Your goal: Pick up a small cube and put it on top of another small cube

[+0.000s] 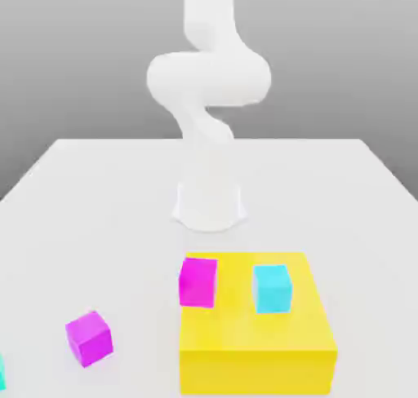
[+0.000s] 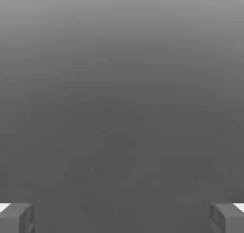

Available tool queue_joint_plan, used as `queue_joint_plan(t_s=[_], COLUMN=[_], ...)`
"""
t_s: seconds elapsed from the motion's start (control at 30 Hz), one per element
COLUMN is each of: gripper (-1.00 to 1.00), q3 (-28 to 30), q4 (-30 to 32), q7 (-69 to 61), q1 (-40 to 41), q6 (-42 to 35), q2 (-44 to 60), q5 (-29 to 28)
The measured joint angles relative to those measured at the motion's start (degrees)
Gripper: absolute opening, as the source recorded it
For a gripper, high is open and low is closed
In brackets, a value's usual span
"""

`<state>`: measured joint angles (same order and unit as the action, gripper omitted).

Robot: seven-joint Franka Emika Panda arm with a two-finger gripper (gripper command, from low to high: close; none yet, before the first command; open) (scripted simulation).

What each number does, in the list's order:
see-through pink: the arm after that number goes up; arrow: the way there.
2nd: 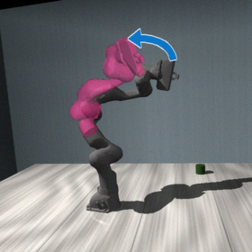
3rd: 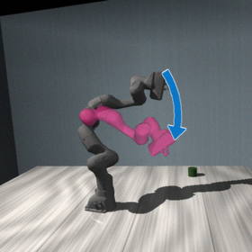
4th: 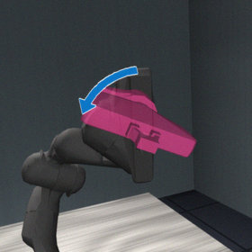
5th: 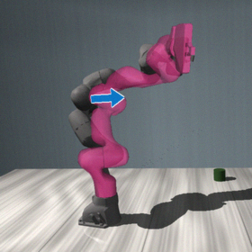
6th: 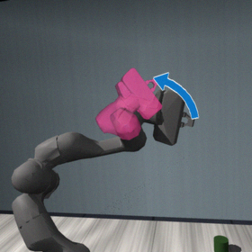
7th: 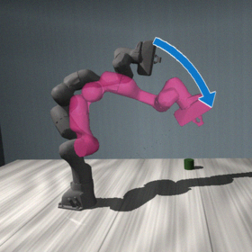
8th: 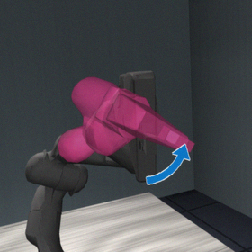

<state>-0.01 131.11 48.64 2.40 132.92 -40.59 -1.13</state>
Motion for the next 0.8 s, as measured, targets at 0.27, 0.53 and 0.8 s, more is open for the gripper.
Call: queue_joint_plan(t_s=[0.27, 0.53, 0.8], gripper=[0.00, 0.00, 0.00], q3=[1.02, 4.43, 7.19], q4=[-2.13, -4.21, -6.23], q7=[8.72, 15.64, 19.27], q1=[7.17, 12.35, 18.40], q6=[3.76, 7.50, 11.40], q2=[16.99, 33.59, 50.21], q5=[-3.13, -3.94, 0.03])
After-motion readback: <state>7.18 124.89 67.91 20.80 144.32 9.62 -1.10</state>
